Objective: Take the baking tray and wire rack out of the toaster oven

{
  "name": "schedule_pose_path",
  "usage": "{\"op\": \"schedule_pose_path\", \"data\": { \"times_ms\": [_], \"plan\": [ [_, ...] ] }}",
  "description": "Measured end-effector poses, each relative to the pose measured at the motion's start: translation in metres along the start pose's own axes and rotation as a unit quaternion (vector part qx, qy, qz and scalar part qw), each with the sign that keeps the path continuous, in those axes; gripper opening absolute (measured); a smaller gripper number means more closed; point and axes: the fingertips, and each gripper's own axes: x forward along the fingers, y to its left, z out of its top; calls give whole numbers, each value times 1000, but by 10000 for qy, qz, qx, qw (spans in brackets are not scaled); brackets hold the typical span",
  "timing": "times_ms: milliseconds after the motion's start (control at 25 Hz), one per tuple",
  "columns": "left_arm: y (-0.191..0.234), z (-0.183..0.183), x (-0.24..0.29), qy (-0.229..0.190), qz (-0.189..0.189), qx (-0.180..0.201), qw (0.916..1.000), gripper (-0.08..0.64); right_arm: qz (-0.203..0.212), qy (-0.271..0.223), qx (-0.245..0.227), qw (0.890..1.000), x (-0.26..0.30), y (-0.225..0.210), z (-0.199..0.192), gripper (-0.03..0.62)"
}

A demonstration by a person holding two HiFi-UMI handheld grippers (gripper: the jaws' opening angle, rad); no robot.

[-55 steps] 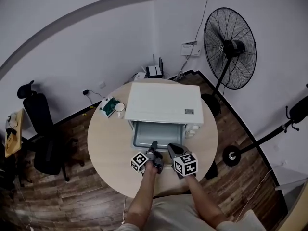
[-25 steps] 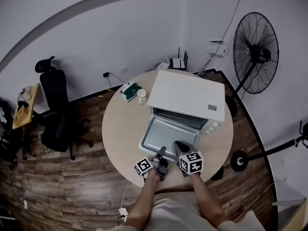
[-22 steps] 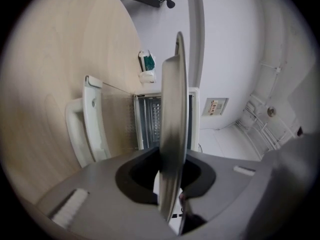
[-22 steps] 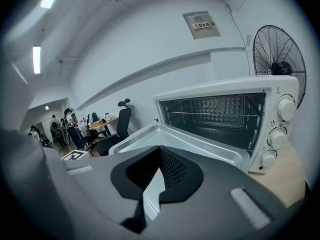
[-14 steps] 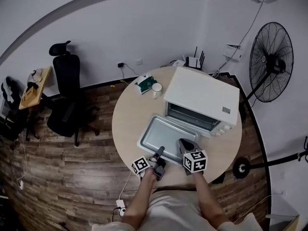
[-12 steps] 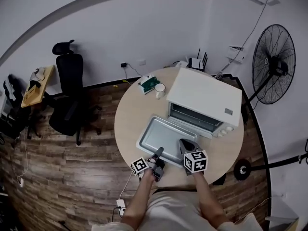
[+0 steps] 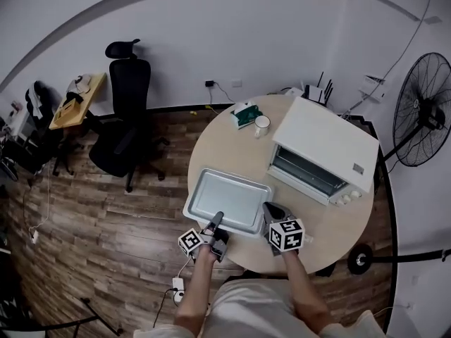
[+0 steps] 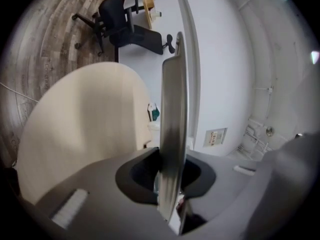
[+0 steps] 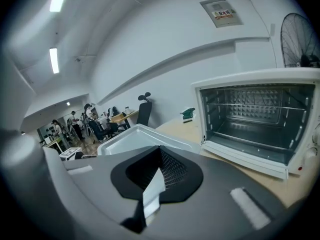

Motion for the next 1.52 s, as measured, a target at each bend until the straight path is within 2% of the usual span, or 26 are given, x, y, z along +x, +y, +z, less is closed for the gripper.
{"op": "schedule_pose_path", "data": {
  "times_ms": [240,440,600,760,920,1160,1400,1520],
  "plan": [
    [14,50,-40,-755,70,-84,9971,112,187,133,-83,9997,8,18,-9,-3],
    [30,78,-64,-1212,187,-171,9923,114,161,180,-110,9996,7,13,-9,-3],
    [48,93,-78,-1418,341,-171,9892,114,126,166,-111,9997,4,6,-8,-3],
    [75,107,-91,-1453,513,-301,9876,114,65,212,-80,9997,-1,0,-10,-3],
    [94,119,-108,-1318,843,-131,9876,114,-5,222,-61,9997,-5,-6,-10,-3],
    [93,120,-79,-1000,802,69,9917,114,48,352,-51,9994,2,-6,-20,-3],
    [89,110,-31,-224,982,306,9944,115,28,369,-87,9993,-1,-5,-18,-3],
    [90,101,-12,283,1161,416,9920,115,-57,367,-72,9993,-4,-12,-19,-3]
  ]
}}
